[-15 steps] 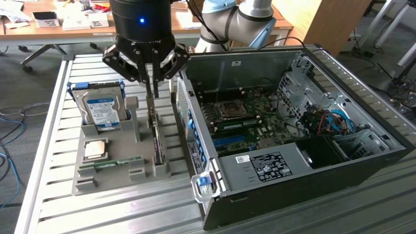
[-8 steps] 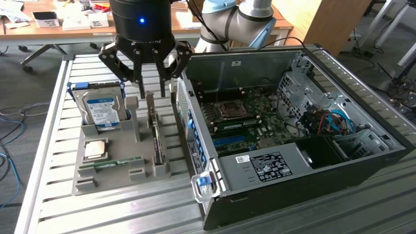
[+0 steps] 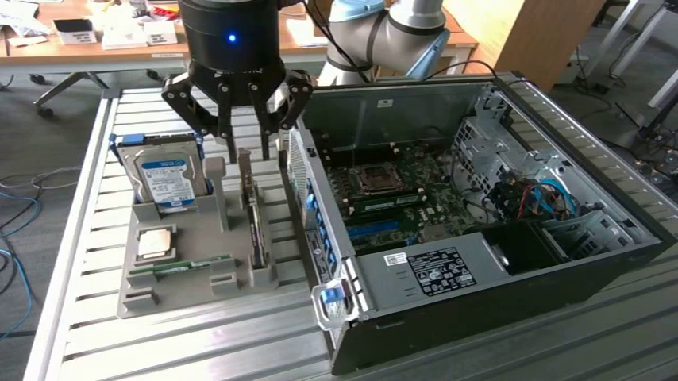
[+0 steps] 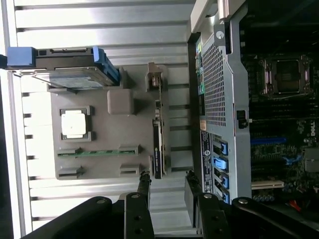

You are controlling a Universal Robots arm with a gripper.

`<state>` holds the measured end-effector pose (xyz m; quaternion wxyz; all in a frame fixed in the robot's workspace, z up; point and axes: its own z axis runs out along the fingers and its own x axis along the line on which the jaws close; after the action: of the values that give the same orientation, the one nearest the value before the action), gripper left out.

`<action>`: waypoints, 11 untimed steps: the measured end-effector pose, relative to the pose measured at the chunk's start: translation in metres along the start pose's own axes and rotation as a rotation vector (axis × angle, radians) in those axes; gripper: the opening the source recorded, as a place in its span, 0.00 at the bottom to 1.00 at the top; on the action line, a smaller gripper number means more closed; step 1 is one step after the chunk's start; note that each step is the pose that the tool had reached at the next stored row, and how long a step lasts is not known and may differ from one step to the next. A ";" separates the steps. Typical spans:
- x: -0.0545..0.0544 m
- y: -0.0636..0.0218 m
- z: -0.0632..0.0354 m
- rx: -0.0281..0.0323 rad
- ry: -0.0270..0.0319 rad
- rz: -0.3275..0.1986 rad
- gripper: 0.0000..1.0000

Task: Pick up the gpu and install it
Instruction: 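Pick up the gpu and move the gpu toward the slot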

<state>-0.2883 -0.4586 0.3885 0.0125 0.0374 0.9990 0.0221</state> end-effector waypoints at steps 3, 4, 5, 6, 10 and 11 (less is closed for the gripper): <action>0.000 -0.0002 0.0040 0.0000 0.0000 0.000 0.42; 0.000 -0.0002 0.0050 0.0001 0.0000 0.000 0.42; 0.000 -0.0002 0.0056 0.0001 0.0001 0.000 0.42; 0.000 -0.0002 0.0060 0.0001 0.0001 0.000 0.42; 0.000 -0.0003 0.0075 0.0001 0.0000 0.000 0.42; 0.000 -0.0004 0.0079 0.0001 0.0001 0.000 0.42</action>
<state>-0.2882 -0.4586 0.3806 0.0124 0.0375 0.9990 0.0220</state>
